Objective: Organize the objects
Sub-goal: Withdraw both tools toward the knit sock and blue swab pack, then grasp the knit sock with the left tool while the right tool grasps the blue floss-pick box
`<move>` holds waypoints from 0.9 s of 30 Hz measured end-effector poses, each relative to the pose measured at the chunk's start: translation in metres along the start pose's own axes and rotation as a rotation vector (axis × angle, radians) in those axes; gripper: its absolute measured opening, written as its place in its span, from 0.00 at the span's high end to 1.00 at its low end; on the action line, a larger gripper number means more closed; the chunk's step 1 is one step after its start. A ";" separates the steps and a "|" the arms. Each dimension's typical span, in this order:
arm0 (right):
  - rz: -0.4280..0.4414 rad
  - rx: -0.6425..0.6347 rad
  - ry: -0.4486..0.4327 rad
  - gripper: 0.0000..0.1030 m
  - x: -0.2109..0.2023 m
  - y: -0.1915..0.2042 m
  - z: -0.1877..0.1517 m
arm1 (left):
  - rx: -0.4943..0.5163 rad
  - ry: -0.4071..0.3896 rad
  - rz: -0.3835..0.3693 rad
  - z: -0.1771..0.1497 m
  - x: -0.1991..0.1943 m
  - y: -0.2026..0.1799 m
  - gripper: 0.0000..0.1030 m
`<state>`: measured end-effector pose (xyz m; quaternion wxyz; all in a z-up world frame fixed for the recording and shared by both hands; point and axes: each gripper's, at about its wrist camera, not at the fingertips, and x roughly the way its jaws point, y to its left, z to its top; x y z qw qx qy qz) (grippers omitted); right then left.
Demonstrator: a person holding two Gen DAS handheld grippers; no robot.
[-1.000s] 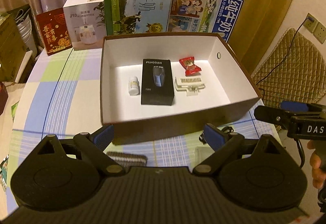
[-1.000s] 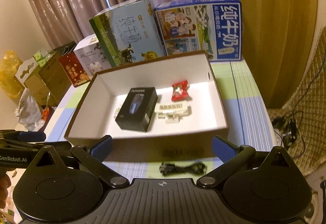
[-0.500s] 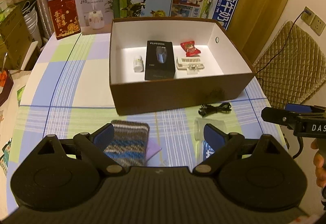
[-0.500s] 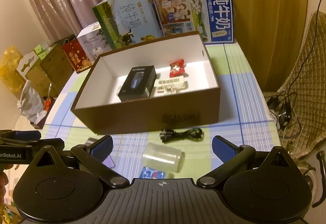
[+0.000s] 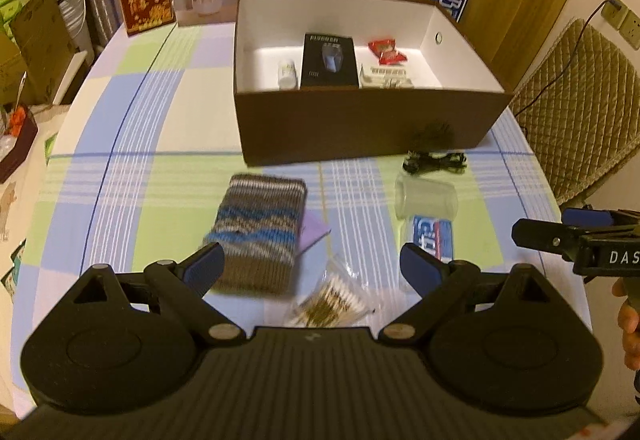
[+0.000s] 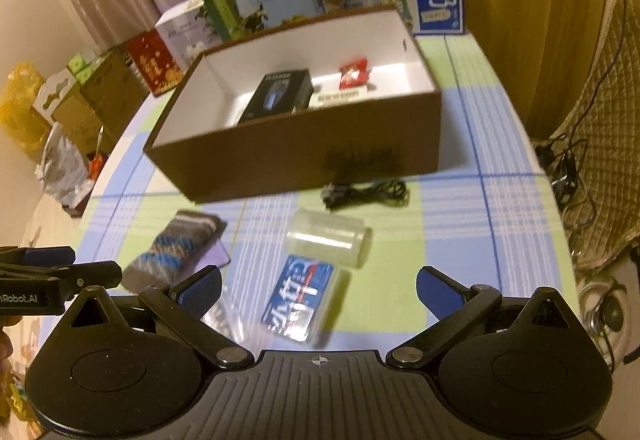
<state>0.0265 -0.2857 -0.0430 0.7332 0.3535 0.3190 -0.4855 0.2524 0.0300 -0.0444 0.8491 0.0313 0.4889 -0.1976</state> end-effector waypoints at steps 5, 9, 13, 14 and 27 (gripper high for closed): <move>0.002 -0.008 0.041 0.02 0.013 0.004 -0.011 | -0.002 0.039 0.012 -0.011 0.006 0.005 0.10; -0.003 -0.007 0.068 0.02 0.023 0.005 -0.018 | -0.007 0.061 0.028 -0.018 0.012 0.010 0.10; -0.011 -0.013 0.093 0.02 0.033 0.006 -0.022 | -0.006 0.077 0.041 -0.019 0.018 0.014 0.10; -0.013 -0.014 0.097 0.02 0.036 0.007 -0.023 | -0.007 0.080 0.040 -0.019 0.019 0.015 0.10; -0.048 -0.015 0.129 0.02 0.072 0.013 -0.025 | -0.024 0.104 0.049 -0.016 0.041 0.032 0.10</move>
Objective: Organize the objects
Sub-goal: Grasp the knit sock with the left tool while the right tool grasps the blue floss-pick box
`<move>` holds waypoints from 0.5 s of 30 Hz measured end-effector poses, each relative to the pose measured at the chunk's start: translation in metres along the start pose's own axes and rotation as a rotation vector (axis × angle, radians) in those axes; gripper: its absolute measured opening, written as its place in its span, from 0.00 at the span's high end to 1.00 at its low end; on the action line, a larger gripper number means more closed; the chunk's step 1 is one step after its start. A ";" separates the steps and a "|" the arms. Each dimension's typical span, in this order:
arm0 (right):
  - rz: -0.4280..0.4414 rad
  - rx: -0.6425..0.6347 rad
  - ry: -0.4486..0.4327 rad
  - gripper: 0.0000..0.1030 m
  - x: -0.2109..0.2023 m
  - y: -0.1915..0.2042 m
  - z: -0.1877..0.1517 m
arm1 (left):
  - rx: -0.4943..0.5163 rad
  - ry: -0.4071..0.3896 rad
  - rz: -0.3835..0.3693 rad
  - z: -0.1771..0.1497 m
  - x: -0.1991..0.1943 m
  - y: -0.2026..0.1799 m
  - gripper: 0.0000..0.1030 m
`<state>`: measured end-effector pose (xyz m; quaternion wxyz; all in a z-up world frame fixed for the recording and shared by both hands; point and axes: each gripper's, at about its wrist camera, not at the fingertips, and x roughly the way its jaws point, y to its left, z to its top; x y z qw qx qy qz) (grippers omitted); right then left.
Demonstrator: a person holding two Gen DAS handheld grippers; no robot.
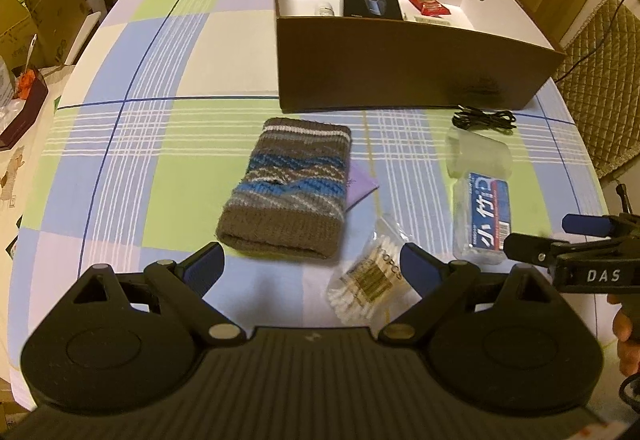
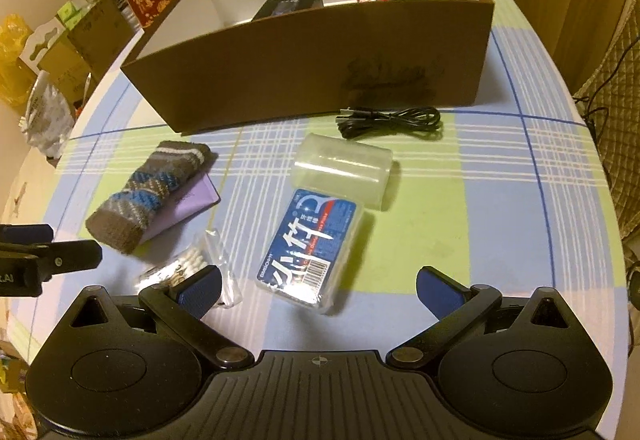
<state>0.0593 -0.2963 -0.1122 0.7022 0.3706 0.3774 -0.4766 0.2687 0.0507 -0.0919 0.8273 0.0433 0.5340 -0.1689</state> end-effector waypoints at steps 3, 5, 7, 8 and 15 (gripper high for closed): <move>-0.007 0.003 0.000 0.02 0.009 0.002 0.001 | -0.003 0.001 -0.001 0.003 0.004 0.004 0.10; -0.016 0.003 -0.001 0.02 0.014 0.004 0.002 | 0.000 0.003 -0.004 0.004 0.006 0.006 0.10; -0.024 0.008 0.002 0.02 0.019 0.005 0.003 | 0.001 0.009 -0.010 0.007 0.011 0.009 0.10; -0.029 0.011 0.003 0.02 0.022 0.005 0.003 | 0.000 0.010 -0.014 0.007 0.013 0.011 0.10; -0.060 0.034 0.015 0.12 0.039 0.007 0.006 | 0.021 0.017 -0.034 0.013 0.024 0.017 0.10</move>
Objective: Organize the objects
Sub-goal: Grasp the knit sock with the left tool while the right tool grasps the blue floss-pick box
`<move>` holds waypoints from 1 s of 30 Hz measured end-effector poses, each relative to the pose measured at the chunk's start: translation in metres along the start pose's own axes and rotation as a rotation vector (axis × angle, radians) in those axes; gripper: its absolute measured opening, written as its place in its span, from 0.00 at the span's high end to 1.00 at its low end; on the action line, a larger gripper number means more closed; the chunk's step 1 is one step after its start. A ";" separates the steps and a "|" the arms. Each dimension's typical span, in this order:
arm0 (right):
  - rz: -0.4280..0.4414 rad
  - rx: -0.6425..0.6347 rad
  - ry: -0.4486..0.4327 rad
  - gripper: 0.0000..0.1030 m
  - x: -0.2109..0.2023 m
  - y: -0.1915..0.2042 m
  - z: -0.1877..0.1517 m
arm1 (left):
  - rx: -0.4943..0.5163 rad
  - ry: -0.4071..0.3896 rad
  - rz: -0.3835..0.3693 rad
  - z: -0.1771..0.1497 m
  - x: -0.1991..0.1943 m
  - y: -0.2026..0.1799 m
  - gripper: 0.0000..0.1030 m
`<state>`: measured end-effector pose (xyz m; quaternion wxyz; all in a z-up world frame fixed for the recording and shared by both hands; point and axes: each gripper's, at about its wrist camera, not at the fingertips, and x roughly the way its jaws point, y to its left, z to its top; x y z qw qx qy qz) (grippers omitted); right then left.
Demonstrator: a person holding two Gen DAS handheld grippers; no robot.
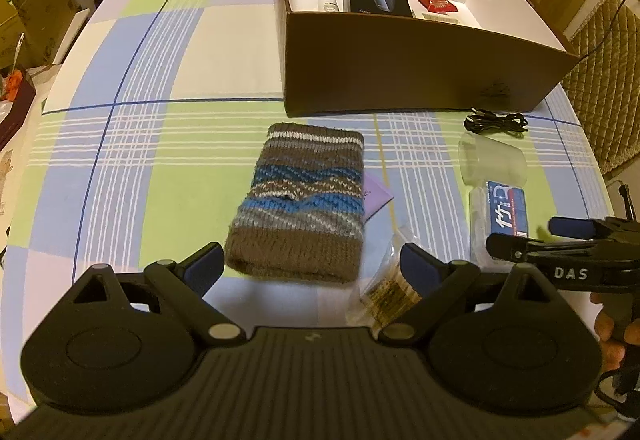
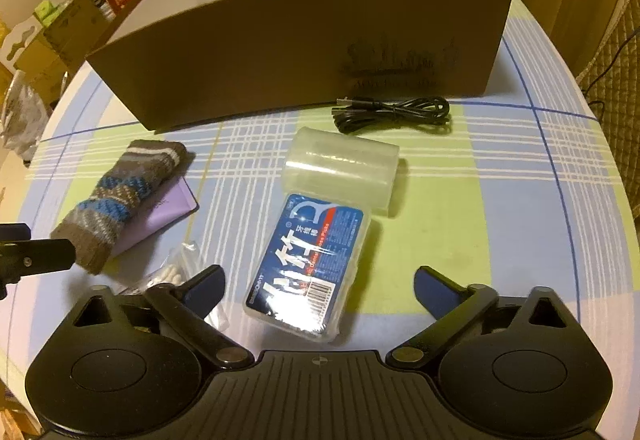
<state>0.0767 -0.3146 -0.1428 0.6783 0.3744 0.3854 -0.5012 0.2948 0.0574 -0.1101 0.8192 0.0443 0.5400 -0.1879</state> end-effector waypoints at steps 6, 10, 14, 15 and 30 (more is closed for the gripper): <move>-0.019 0.017 0.011 0.23 0.012 0.002 0.001 | 0.037 0.005 -0.008 0.010 0.013 0.002 0.10; -0.016 -0.018 0.007 0.40 0.013 0.006 -0.001 | 0.069 0.013 -0.008 0.018 0.025 0.002 0.10; -0.020 -0.030 0.008 0.44 0.010 0.001 -0.003 | 0.095 0.025 -0.019 0.025 0.038 0.002 0.10; -0.026 -0.027 0.009 0.44 0.009 -0.001 -0.003 | 0.100 0.029 -0.018 0.026 0.041 0.002 0.10; -0.095 0.089 0.012 0.33 -0.004 -0.036 -0.012 | 0.141 0.089 -0.094 0.044 0.087 0.013 0.19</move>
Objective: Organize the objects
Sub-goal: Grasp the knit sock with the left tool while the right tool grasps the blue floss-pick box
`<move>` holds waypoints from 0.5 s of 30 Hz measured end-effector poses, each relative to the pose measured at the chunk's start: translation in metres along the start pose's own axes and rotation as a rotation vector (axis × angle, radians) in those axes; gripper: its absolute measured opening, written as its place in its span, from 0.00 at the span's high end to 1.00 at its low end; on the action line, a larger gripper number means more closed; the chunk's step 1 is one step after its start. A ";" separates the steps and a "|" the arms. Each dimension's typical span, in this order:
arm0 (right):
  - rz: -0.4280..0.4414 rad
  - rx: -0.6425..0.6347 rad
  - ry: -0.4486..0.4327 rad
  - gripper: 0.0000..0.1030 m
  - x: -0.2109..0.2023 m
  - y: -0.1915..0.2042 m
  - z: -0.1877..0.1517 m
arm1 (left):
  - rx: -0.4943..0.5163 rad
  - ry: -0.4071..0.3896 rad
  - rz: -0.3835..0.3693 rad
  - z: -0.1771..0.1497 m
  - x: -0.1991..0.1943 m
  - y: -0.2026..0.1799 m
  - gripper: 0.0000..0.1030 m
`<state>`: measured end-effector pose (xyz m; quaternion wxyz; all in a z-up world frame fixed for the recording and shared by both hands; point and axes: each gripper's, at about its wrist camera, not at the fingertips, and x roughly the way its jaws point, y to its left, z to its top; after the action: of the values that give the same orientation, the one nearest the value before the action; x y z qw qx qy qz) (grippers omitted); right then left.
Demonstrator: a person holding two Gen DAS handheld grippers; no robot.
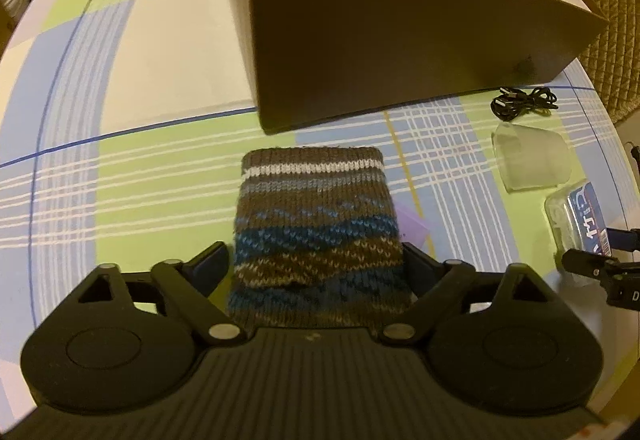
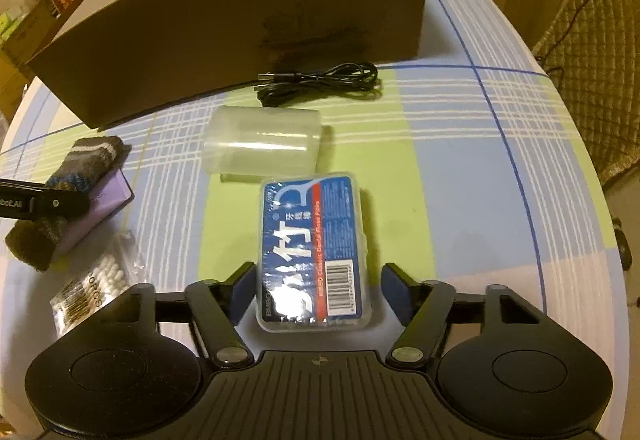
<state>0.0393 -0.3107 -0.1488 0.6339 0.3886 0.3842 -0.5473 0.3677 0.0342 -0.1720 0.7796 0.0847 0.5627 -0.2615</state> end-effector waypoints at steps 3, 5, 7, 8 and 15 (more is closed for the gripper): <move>-0.018 0.021 -0.007 0.31 -0.001 0.000 -0.002 | 0.005 -0.025 -0.039 0.001 -0.003 0.002 0.43; -0.027 0.036 -0.015 0.30 -0.003 0.000 -0.003 | 0.020 -0.048 -0.050 0.001 -0.009 0.002 0.61; -0.029 0.046 -0.020 0.30 -0.004 0.000 -0.003 | 0.037 -0.060 -0.043 0.001 -0.012 0.003 0.71; -0.031 0.047 -0.023 0.30 -0.005 0.000 -0.003 | 0.045 -0.067 -0.041 0.000 -0.014 0.004 0.72; -0.044 0.030 -0.047 0.30 -0.004 0.005 0.000 | 0.037 -0.131 0.001 -0.006 -0.043 0.010 0.73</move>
<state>0.0433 -0.3083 -0.1444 0.6248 0.3765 0.3695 -0.5756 0.3576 0.0591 -0.1362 0.8131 0.0821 0.5057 -0.2766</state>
